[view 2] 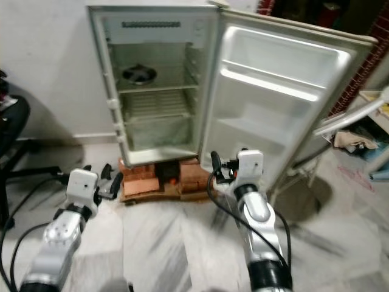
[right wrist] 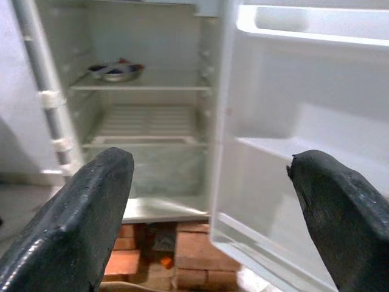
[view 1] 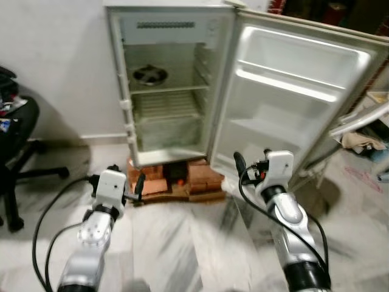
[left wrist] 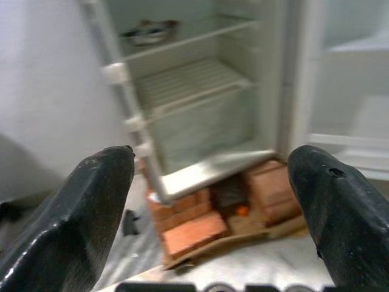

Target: Restocking fridge

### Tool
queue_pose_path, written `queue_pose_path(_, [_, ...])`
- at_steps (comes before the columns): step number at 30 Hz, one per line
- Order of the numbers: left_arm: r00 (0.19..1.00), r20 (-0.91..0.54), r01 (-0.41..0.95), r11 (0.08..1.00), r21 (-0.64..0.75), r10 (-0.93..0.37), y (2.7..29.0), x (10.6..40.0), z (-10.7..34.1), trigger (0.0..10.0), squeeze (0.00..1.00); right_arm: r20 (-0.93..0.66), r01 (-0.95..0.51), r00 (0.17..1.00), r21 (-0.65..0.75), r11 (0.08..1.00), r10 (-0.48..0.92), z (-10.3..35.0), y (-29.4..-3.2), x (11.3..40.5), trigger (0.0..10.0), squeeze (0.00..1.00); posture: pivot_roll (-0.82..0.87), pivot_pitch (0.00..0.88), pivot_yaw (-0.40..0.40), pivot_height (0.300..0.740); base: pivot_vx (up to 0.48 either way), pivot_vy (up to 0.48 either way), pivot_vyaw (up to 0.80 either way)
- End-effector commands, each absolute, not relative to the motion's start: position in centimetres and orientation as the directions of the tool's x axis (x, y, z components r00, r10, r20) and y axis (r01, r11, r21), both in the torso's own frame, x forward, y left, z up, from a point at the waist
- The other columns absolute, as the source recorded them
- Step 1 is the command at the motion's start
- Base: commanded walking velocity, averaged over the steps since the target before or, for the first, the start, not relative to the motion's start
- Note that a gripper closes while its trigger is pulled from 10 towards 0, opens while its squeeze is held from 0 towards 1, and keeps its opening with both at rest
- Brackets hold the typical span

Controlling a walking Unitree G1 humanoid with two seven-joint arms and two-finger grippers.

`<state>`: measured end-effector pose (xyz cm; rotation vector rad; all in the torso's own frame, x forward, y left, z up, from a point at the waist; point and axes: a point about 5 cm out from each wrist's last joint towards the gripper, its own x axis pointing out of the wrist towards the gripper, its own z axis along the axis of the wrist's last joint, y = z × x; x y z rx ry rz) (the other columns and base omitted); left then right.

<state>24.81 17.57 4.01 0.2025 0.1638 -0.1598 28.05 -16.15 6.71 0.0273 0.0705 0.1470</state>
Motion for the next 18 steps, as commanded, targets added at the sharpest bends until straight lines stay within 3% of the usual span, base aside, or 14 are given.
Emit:
queue_pose_path(1, [0.973, -0.175, 0.187, 0.962, 0.197, -0.153, 17.2, 24.8, 4.0, 10.0, 0.00, -0.084, -0.133, 0.987, 0.028, 0.991, 0.135, 6.5, -16.6, 28.1, 10.0, 0.00, 0.09, 0.000, -0.031, 0.740, 0.000, -0.472, 0.00])
queue_pose_path(5, [0.974, -0.171, 0.180, 0.961, 0.208, -0.145, 17.5, 25.0, 4.1, 10.0, 0.00, -0.078, -0.136, 0.987, 0.028, 0.990, 0.138, 6.7, -16.5, 28.3, 10.0, 0.00, 0.09, 0.000, -0.034, 0.740, 0.000, -0.430, 0.00])
queue_pose_path(11, [0.977, -0.176, 0.159, 0.963, 0.216, -0.121, 17.8, 25.1, 4.1, 10.0, 0.00, -0.070, -0.158, 0.985, 0.018, 0.987, 0.159, 6.9, -16.4, 28.5, 10.0, 0.00, 0.09, 0.001, -0.035, 0.740, 0.344, -0.247, 0.00])
queue_pose_path(18, [0.980, -0.175, 0.130, 0.965, 0.227, -0.091, 18.3, 25.2, 4.0, 10.0, 0.00, -0.043, -0.189, 0.981, -0.011, 0.982, 0.188, 7.6, -16.0, 29.0, 10.0, 0.00, 0.09, 0.006, -0.038, 0.740, 0.450, 0.000, 0.70])
